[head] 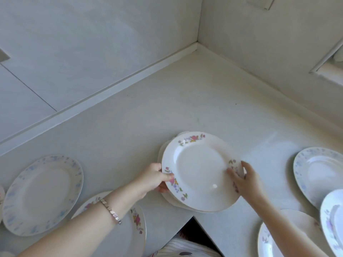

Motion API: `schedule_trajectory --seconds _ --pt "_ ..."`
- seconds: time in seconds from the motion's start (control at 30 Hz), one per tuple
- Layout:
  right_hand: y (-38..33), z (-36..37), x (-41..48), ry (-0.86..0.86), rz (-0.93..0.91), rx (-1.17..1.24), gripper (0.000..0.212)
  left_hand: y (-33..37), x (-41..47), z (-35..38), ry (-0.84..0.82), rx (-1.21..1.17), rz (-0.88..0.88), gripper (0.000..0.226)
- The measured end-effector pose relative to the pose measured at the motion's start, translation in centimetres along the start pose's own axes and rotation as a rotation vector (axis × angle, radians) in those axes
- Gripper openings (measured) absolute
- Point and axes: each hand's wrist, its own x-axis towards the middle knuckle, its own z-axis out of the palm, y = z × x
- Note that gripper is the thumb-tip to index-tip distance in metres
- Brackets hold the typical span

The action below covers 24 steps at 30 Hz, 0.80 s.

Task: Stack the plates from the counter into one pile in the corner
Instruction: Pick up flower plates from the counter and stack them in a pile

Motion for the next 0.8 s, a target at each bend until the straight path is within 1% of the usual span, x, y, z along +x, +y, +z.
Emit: schedule_trajectory --seconds 0.13,0.2,0.3,0.4,0.5,0.57,0.63,0.67,0.7,0.8 --pt "2.0 1.3 -1.2 -0.016 0.048 -0.072 0.056 -1.1 1.7 0.3 0.022 0.291 -0.018 0.016" --pt "2.3 2.0 -1.4 -0.007 0.046 -0.117 0.059 -1.6 2.3 0.0 0.041 0.392 -0.041 0.016" --pt "2.1 2.7 -1.2 0.011 0.027 -0.222 0.058 -1.9 3.2 -0.4 0.093 0.388 -0.077 0.018" --pt "1.4 2.9 -1.0 0.025 0.035 -0.353 0.059 -1.6 4.1 -0.5 0.134 0.409 -0.070 0.020" --pt "1.2 2.9 -0.2 0.054 0.029 -0.453 0.061 -0.6 4.2 -0.4 0.151 0.560 -0.045 0.024" --pt "1.3 2.9 0.3 0.076 0.018 -0.494 0.061 -0.2 4.1 -0.2 0.224 0.746 0.007 0.028" --pt "1.6 3.3 0.7 0.096 -0.014 -0.419 0.061 -0.4 4.1 0.1 0.362 0.877 0.095 0.027" --pt "1.8 3.5 0.9 0.106 -0.038 -0.334 0.062 -0.5 4.3 0.3 0.417 0.849 0.138 0.026" --pt "1.9 3.7 1.0 0.124 -0.057 -0.242 0.063 -0.6 4.5 0.6 0.438 0.736 0.166 0.024" --pt "1.4 4.3 0.9 0.143 -0.035 0.029 0.060 -0.5 4.5 1.9 0.378 0.164 0.182 0.034"
